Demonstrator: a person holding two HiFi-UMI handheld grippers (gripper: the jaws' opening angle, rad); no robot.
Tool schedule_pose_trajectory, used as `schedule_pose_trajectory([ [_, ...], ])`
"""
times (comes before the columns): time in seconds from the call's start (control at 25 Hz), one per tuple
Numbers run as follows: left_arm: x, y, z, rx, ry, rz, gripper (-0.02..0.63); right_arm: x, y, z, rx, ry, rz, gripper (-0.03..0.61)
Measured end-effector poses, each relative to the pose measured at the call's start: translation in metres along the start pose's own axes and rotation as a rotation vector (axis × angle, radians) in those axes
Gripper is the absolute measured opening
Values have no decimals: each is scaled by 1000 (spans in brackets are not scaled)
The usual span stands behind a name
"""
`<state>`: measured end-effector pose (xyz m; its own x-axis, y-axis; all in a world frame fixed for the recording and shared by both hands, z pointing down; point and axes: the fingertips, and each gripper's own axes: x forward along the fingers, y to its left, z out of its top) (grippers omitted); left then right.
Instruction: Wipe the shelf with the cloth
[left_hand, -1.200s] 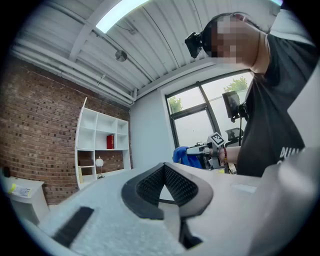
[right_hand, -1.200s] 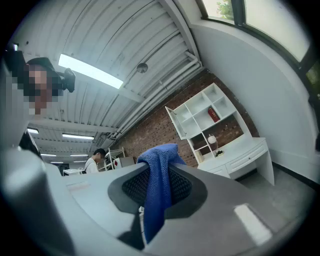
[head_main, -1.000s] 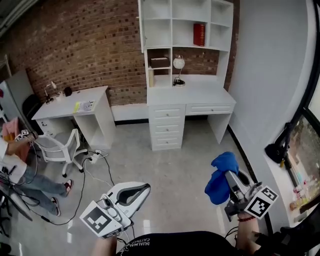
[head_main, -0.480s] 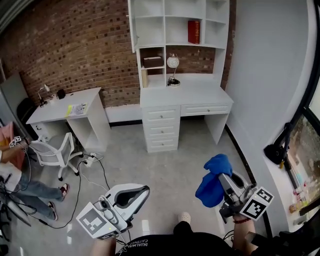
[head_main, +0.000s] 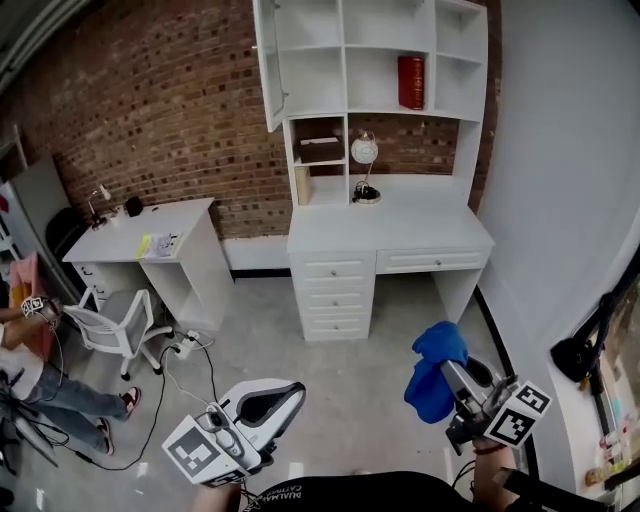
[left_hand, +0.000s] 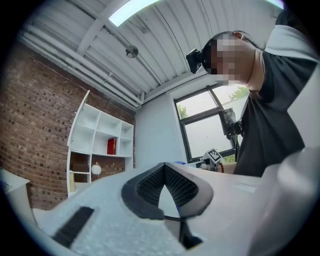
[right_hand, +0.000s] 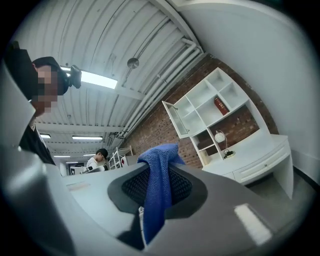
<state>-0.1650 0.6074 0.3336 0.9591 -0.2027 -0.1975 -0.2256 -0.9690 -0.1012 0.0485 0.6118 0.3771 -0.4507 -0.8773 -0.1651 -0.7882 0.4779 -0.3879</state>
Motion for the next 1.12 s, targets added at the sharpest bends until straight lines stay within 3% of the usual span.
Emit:
schedule_pose_trajectory([
  [0.28,71,54,-11,-11,-53,76,-2,50,-80,26,6,30,71,61],
  [0.64,101,116,-38,-100,-61,165,-2,100,-135,32,45,9,123,61],
  [0.8,112,141,-41,-130,-87,157,-2,118,-149,35,40,17,125,61],
  [1.12,155,225,-57,-96,-53,67,-2,191,-197,38,43,24,86,61],
])
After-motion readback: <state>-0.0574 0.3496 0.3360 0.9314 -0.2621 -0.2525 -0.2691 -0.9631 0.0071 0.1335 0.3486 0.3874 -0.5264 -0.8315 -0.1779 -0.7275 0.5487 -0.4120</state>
